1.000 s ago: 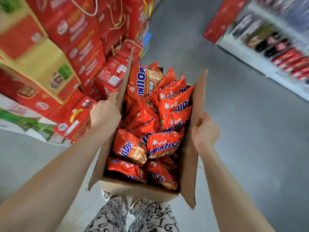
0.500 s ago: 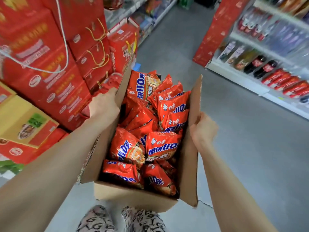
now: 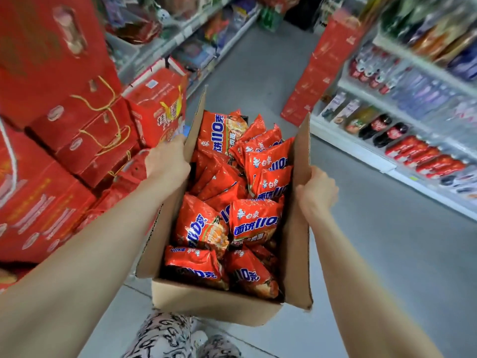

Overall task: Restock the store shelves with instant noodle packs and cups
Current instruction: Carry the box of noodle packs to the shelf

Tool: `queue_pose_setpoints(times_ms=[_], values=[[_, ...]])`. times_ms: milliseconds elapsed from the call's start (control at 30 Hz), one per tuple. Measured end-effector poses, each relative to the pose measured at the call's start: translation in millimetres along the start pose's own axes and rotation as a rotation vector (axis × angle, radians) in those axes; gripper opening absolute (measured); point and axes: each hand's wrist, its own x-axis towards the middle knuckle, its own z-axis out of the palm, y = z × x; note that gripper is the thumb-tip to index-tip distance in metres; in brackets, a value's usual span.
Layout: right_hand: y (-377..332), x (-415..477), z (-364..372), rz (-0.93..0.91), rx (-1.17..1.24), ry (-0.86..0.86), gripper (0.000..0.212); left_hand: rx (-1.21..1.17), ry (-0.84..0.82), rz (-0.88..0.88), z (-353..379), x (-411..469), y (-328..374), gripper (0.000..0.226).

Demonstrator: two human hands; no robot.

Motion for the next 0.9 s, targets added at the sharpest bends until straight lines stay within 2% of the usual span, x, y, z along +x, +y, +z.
queue_pose_setpoints(times_ms=[167, 500, 633, 900], values=[[-42.7, 82.9, -5.5, 0.059, 0.016, 0.017, 0.049, 0.003, 0.009, 0.038, -6.5, 100.3, 36.8, 0.055], [-111.6, 281.9, 1.4, 0.039, 0.068, 0.019, 0.036, 0.055, 0.048, 0.090, -12.3, 298.2, 119.9, 0.055], [-139.4, 380.0, 8.8, 0.006, 0.095, 0.000, 0.041, 0.055, 0.071, 0.048, -6.4, 377.7, 153.4, 0.050], [-214.1, 547.5, 8.8, -0.082, 0.084, 0.017, 0.035, 0.037, 0.091, 0.006, 1.0, 533.5, 205.1, 0.047]])
